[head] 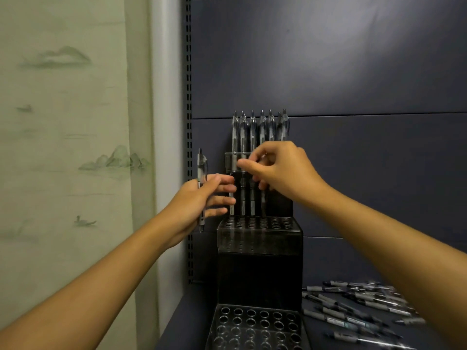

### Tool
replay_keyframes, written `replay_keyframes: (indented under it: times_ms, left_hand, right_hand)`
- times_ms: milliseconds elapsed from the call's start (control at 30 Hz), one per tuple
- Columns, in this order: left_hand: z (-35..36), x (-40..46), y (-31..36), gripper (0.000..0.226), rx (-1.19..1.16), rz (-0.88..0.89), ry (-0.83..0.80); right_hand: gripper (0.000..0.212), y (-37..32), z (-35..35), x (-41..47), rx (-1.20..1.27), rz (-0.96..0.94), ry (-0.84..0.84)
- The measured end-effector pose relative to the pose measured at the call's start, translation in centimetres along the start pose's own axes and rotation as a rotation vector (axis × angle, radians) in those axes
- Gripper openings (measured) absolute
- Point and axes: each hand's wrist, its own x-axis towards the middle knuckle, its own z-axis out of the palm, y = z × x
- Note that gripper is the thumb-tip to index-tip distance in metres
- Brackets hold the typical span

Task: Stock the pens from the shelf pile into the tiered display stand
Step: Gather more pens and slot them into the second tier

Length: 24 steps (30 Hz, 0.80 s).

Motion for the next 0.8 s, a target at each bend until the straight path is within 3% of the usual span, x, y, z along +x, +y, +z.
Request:
replay_keyframes:
  times_ms: [167, 400, 500, 633, 800]
  left_hand:
    - [0.8, -0.2, 0.6, 0.028, 0.068, 0.007, -0.012]
    - [1.1, -0.4, 0.5, 0.021, 0.116, 0.006, -0.063]
    - [0.7, -0.4, 0.2, 0.019, 0.160, 0.002, -0.101]
    - [-0.9, -0.5, -0.7, 0.037, 0.137, -0.002, -0.092]
    - [-3.4, -0.4, -1.9, 0.035, 0.071, -0.043, -0.042]
  right_hand:
    - [0.027, -2.7, 2.8, 0.1, -0.048, -0.105, -0.077]
    - [0.023, -2.1, 3.7, 0.2, 0.064, -0.004, -0.140]
    - [0.015, -2.3, 3.6, 0.5, 0.165, 0.029, -0.088]
    - [0.014, -2.2, 1.7, 1.5, 0.325, 0.107, 0.038]
    - [0.018, 0.0, -1.5, 1.6, 0.206, 0.133, 0.103]
